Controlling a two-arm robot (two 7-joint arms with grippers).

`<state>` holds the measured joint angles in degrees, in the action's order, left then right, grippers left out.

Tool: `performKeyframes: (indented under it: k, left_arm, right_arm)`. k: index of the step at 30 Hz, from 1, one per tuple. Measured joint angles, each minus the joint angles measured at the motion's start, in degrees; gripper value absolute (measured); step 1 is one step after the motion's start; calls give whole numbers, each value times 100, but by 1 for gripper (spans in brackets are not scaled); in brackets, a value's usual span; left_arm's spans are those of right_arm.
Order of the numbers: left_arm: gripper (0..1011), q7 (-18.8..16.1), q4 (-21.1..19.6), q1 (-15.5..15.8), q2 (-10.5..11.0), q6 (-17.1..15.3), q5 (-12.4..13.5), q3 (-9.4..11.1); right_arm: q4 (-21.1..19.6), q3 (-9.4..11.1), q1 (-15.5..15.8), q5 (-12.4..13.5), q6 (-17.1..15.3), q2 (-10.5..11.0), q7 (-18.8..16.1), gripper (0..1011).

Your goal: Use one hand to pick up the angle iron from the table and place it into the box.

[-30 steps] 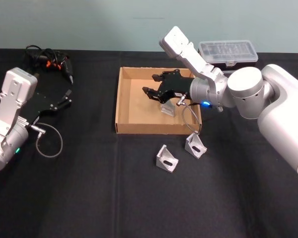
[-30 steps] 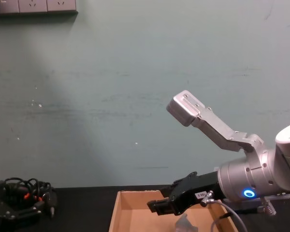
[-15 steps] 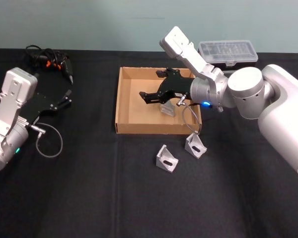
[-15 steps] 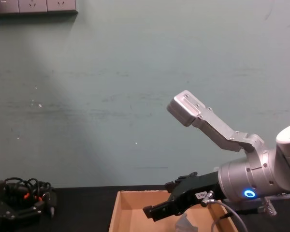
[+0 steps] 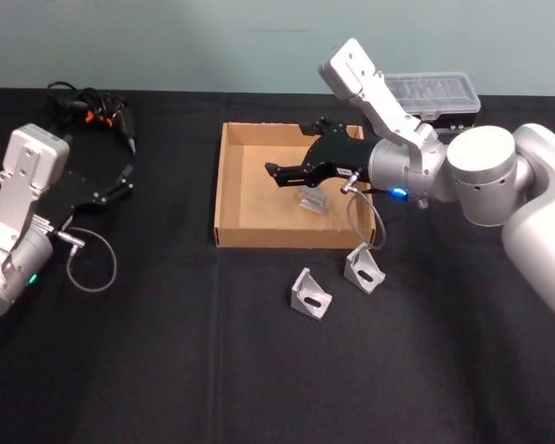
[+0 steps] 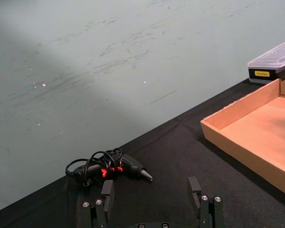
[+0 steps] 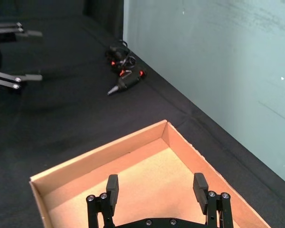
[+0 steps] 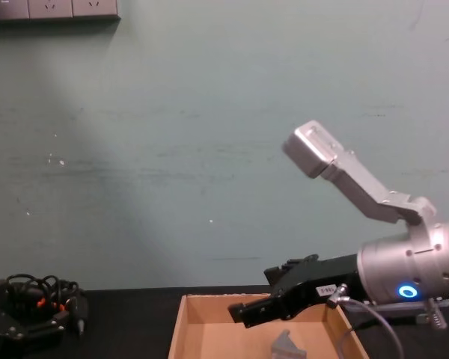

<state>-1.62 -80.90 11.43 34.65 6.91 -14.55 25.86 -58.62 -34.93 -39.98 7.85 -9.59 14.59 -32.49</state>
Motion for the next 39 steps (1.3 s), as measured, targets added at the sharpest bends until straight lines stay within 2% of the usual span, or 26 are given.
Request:
performKeyframes:
  k: [2, 3, 8, 11, 13, 16, 21, 22, 25, 32, 39]
  left_arm:
    - [1011, 0, 0, 0, 0, 0, 0, 0]
    - [1011, 0, 0, 0, 0, 0, 0, 0]
    - [1011, 0, 0, 0, 0, 0, 0, 0]
    - [1011, 0, 0, 0, 0, 0, 0, 0]
    - [1011, 0, 0, 0, 0, 0, 0, 0]
    - [1011, 0, 0, 0, 0, 0, 0, 0]
    - [1011, 0, 0, 0, 0, 0, 0, 0]
    - [1011, 0, 0, 0, 0, 0, 0, 0]
    - [1011, 0, 0, 0, 0, 0, 0, 0]
    - [1011, 0, 0, 0, 0, 0, 0, 0]
    - [1011, 0, 0, 0, 0, 0, 0, 0]
  right_arm:
    - [-254, 72, 122, 55, -27, 96, -17, 1003]
    - [-254, 72, 122, 55, -27, 96, -17, 1003]
    - [-1003, 247, 530, 238, -170, 407, -44, 1003]
    - [-1643, 426, 930, 451, -336, 685, -21, 1003]
    - [-1783, 472, 1029, 505, -373, 752, -12, 1003]
    - [-2291, 618, 1416, 711, -516, 1036, 30, 1003]
    - [-2861, 822, 1908, 983, -646, 1384, 143, 1003]
    - [-2861, 822, 1908, 983, -646, 1384, 143, 1003]
    - [-3212, 933, 2240, 1140, -674, 1629, 194, 1003]
    - [-3659, 1035, 2830, 1304, -685, 2044, 285, 1003]
    - [-3864, 1136, 3319, 1389, -699, 2245, 510, 1003]
